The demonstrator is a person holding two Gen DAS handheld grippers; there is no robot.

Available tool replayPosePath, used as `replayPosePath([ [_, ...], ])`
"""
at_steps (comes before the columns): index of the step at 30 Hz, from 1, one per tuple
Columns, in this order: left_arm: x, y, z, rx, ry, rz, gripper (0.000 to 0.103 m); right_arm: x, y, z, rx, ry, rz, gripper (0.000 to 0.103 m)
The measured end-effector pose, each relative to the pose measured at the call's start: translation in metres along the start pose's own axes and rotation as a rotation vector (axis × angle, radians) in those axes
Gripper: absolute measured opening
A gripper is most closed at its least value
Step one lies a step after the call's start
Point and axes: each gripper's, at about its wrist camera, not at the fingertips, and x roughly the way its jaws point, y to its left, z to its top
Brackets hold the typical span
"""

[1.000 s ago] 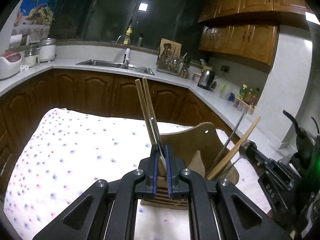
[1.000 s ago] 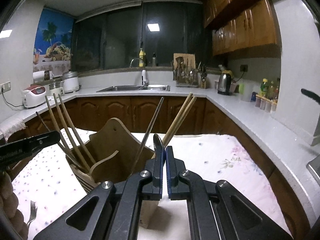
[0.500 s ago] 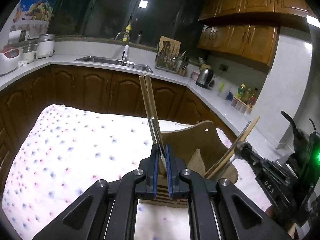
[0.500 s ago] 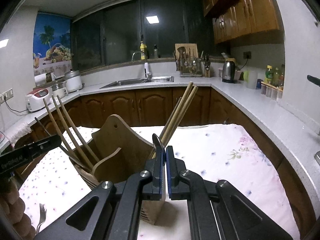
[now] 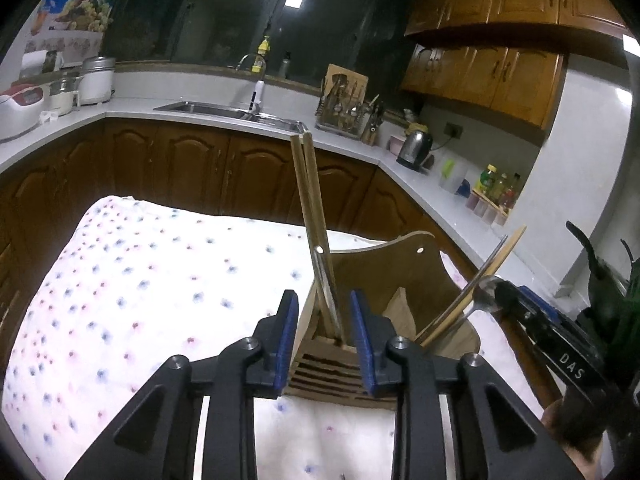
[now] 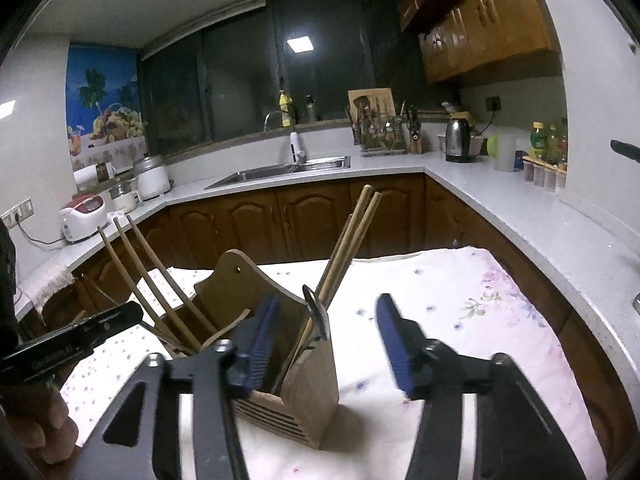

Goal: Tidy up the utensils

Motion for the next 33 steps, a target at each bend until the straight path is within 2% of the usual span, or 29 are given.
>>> replayPosePath([
  [2, -0.002, -0.001, -0.002, -0.002, 0.002, 0.006, 0.035, -0.002, -0.004, 0.000, 0.019, 0.001, 0.008, 0.064],
  [4, -0.008, -0.002, -0.003, -0.002, -0.007, 0.020, 0.052, -0.004, -0.007, 0.000, 0.035, 0.001, 0.010, 0.069],
  [5, -0.010, -0.002, -0.003, 0.001, -0.013, 0.026, 0.055, -0.005, -0.008, 0.000, 0.040, 0.001, 0.012, 0.073],
  [7, -0.016, -0.001, -0.005, -0.002, -0.016, 0.046, 0.068, -0.008, -0.009, -0.001, 0.046, 0.002, 0.018, 0.075],
  [9, -0.023, 0.002, -0.008, -0.013, -0.021, 0.055, 0.074, -0.010, -0.011, -0.001, 0.052, 0.007, 0.027, 0.076],
  [11, -0.030, 0.003, -0.011, -0.021, -0.011, 0.088, 0.083, -0.015, -0.011, -0.001, 0.062, 0.010, 0.049, 0.081],
  [15, -0.050, 0.002, -0.015, -0.012, -0.011, 0.107, 0.086, -0.028, -0.008, -0.005, 0.077, 0.005, 0.083, 0.089],
  [20, -0.084, -0.003, -0.026, 0.000, -0.033, 0.150, 0.094, -0.053, 0.001, -0.012, 0.068, -0.002, 0.125, 0.095],
  [33, -0.173, -0.013, -0.075, 0.002, -0.059, 0.173, 0.097, -0.134, 0.020, -0.043, 0.072, -0.025, 0.213, 0.099],
])
